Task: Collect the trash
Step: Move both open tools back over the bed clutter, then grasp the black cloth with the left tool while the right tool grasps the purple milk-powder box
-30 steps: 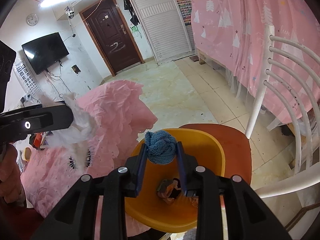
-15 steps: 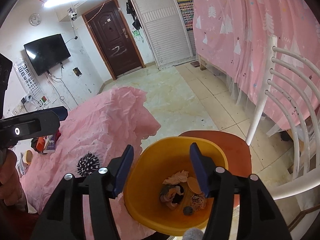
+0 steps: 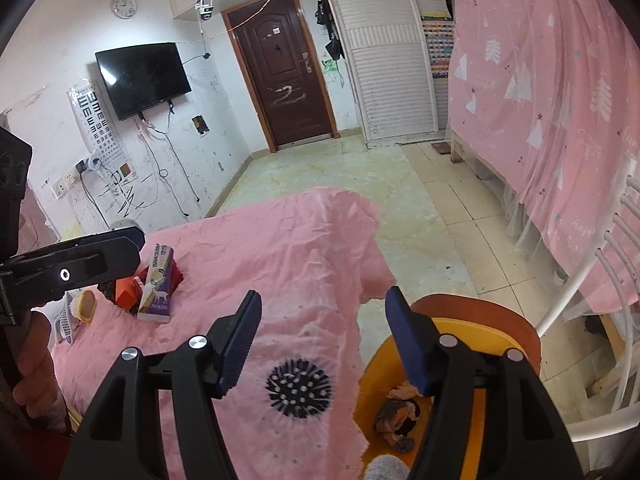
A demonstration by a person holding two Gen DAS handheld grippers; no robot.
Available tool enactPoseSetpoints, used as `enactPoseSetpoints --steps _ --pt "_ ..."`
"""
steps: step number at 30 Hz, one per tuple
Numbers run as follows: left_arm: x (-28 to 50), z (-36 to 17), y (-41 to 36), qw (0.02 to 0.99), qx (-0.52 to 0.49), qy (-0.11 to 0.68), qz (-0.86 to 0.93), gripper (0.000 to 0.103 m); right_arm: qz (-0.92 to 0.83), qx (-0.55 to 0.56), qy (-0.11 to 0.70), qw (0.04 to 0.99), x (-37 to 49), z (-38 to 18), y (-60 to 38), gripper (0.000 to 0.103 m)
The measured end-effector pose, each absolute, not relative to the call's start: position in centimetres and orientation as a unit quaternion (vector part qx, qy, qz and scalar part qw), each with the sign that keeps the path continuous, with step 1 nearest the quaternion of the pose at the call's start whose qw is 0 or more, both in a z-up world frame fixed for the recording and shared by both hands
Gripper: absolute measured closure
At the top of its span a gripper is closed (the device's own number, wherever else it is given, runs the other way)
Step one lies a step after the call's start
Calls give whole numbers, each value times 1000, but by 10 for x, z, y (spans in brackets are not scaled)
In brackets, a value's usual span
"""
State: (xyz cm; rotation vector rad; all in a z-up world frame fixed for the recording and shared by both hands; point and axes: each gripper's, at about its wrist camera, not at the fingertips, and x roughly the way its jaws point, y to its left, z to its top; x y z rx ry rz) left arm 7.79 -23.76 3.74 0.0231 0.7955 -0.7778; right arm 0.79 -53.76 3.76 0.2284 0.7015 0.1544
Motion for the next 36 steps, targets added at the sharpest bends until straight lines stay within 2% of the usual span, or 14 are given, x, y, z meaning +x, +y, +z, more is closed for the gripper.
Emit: enactPoseSetpoints --steps 4,5,6,7,14,21,36 --pt "81 39 -212 854 -2 374 -361 44 96 97 344 929 20 45 -506 48" --pt "82 39 -206 857 -3 372 -356 41 100 91 345 929 23 46 -498 48" --pt "82 39 -199 861 -5 369 -349 33 103 87 346 929 27 48 -490 48" --pt "83 39 -191 866 -9 365 -342 30 105 82 347 928 30 48 -483 48" --pt "95 34 -140 893 -17 357 -275 22 131 57 363 921 52 48 -431 47" --pt "109 23 -90 912 -15 359 -199 18 165 42 382 908 72 38 -379 47" --pt "135 -8 -7 908 -54 397 -124 18 200 37 415 887 107 22 -329 47"
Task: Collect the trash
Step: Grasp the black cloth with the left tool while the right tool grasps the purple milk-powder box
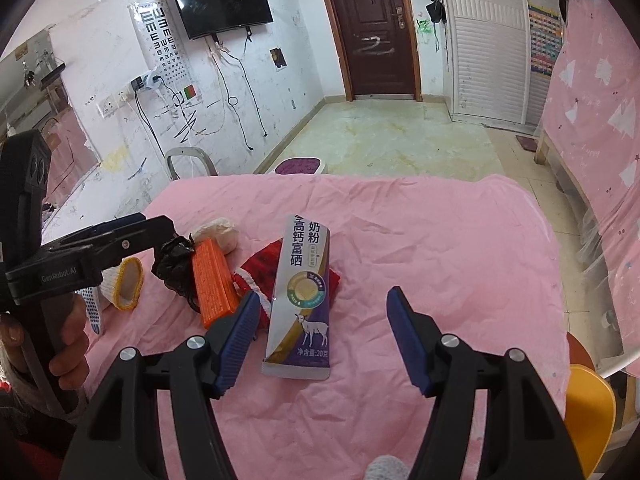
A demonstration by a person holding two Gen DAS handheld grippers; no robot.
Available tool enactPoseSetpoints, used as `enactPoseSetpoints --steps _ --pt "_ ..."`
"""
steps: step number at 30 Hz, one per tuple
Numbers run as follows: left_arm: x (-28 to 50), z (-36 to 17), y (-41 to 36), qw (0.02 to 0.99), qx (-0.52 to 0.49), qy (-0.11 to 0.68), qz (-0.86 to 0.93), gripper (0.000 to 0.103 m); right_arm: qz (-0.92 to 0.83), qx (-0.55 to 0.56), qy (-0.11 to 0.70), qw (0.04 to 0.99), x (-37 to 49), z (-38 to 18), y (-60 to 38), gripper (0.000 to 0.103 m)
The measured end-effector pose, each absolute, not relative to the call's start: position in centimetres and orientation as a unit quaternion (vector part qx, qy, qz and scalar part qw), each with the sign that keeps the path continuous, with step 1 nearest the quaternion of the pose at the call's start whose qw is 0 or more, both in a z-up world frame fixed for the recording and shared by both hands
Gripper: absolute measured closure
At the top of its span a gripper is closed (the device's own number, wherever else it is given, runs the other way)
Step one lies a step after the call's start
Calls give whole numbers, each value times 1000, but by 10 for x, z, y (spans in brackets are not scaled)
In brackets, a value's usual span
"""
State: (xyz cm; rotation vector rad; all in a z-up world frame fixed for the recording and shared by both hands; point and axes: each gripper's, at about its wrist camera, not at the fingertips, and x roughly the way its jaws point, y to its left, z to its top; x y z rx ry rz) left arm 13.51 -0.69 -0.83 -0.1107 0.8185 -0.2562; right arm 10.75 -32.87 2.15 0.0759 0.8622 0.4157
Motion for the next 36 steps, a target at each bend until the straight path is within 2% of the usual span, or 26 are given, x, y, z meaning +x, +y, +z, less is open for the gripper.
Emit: enactPoseSetpoints --steps 7,10,11,12,14,17,27,29,30,31,36 --pt "143 -33 -2 892 -61 430 -126 18 208 47 436 874 121 8 -322 47" --pt "148 -42 -2 881 -71 446 -141 34 212 52 445 869 127 3 -320 47" --pt "148 -43 -2 880 -78 446 -147 44 214 54 448 866 128 2 -319 47" --pt "147 -43 -1 879 -85 444 -153 58 215 56 451 865 129 -1 -319 47" --pt "146 -40 -1 880 -78 442 -155 69 217 59 455 861 131 -4 -317 47" --pt "143 -39 0 878 -82 444 -157 75 226 67 461 856 134 -8 -316 47" --pt "131 -17 4 892 -83 416 -153 76 238 93 474 843 139 -17 -318 47" --pt "129 -15 4 894 -81 414 -151 76 239 94 472 844 137 -16 -319 58" --pt "128 -14 3 895 -80 413 -150 76 237 90 471 845 137 -15 -319 71" --pt "127 -13 2 895 -79 412 -149 76 233 86 469 847 135 -15 -319 74" --pt "123 -8 -5 898 -73 408 -145 76 228 76 455 858 126 -8 -322 78"
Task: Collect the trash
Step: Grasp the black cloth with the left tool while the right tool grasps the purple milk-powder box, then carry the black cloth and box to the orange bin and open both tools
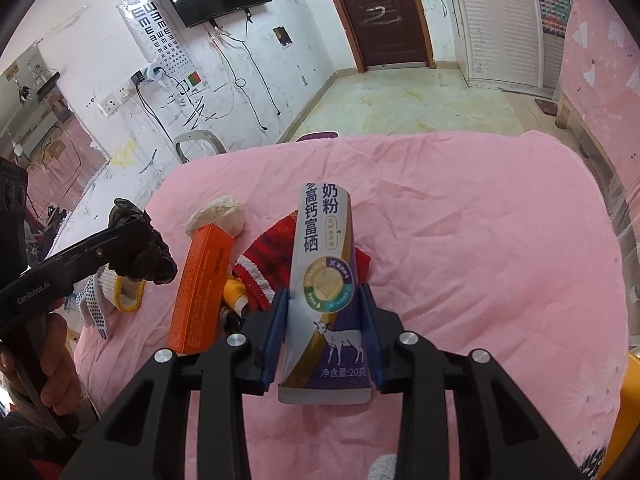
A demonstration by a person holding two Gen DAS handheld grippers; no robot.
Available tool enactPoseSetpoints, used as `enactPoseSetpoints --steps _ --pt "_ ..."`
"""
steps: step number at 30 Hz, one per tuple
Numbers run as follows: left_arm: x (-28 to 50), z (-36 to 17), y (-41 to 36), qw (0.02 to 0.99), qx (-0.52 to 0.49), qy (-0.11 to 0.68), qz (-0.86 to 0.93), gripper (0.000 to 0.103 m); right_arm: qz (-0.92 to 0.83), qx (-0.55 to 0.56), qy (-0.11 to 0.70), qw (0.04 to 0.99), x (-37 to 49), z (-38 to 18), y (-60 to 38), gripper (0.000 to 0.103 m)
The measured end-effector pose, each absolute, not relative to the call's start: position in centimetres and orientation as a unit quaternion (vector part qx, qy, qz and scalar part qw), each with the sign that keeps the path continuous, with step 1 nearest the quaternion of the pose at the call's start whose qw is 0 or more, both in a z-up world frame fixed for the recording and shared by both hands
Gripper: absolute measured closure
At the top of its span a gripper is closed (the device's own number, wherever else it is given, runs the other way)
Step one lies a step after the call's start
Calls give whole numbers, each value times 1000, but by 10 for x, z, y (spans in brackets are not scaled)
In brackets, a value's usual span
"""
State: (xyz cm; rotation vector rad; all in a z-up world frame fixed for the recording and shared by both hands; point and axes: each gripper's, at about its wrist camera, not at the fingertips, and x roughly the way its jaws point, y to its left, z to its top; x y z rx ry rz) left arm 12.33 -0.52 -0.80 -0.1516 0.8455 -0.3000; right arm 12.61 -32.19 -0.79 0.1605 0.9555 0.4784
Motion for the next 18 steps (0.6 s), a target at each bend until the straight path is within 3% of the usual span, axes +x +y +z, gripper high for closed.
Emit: enactPoseSetpoints --steps 18 --pt "111 18 -66 906 -31 383 -177 76 177 105 392 897 85 24 -402 78"
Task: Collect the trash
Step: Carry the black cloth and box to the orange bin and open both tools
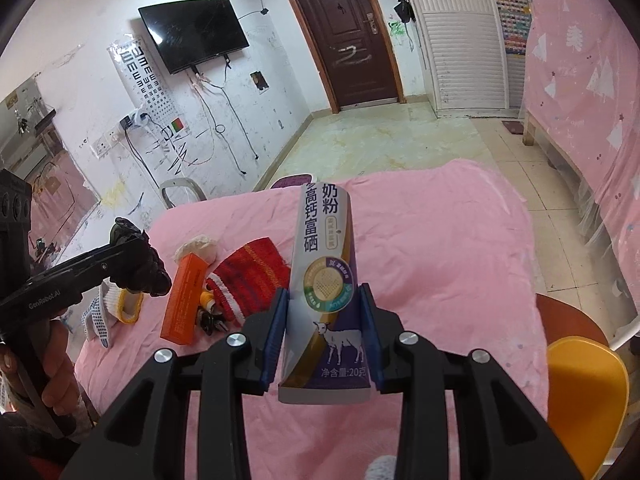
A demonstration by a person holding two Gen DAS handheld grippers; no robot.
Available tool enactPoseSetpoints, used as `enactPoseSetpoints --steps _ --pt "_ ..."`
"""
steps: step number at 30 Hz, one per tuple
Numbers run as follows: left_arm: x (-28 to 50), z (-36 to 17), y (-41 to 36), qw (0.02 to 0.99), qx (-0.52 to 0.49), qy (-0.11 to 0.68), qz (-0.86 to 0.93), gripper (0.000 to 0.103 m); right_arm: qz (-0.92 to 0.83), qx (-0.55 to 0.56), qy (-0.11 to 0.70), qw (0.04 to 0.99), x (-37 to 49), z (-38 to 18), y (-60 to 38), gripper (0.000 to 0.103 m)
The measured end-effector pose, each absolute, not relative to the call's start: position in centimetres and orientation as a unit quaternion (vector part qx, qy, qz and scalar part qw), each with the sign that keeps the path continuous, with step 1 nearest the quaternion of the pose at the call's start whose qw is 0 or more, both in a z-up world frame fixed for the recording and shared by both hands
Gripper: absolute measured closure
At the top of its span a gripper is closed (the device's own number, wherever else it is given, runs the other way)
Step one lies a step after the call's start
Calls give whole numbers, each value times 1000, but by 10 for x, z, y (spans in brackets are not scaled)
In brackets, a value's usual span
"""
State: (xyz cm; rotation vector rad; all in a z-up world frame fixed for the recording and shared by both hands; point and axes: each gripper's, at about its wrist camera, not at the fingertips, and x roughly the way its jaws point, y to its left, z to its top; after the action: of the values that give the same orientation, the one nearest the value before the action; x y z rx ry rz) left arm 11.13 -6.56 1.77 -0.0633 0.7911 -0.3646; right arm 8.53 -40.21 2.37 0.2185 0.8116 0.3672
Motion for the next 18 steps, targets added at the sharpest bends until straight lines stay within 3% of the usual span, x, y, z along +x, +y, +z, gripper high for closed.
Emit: enactPoseSetpoints --steps 18 --pt "102 23 -186 887 48 383 -253 76 80 178 354 915 38 14 -534 77"
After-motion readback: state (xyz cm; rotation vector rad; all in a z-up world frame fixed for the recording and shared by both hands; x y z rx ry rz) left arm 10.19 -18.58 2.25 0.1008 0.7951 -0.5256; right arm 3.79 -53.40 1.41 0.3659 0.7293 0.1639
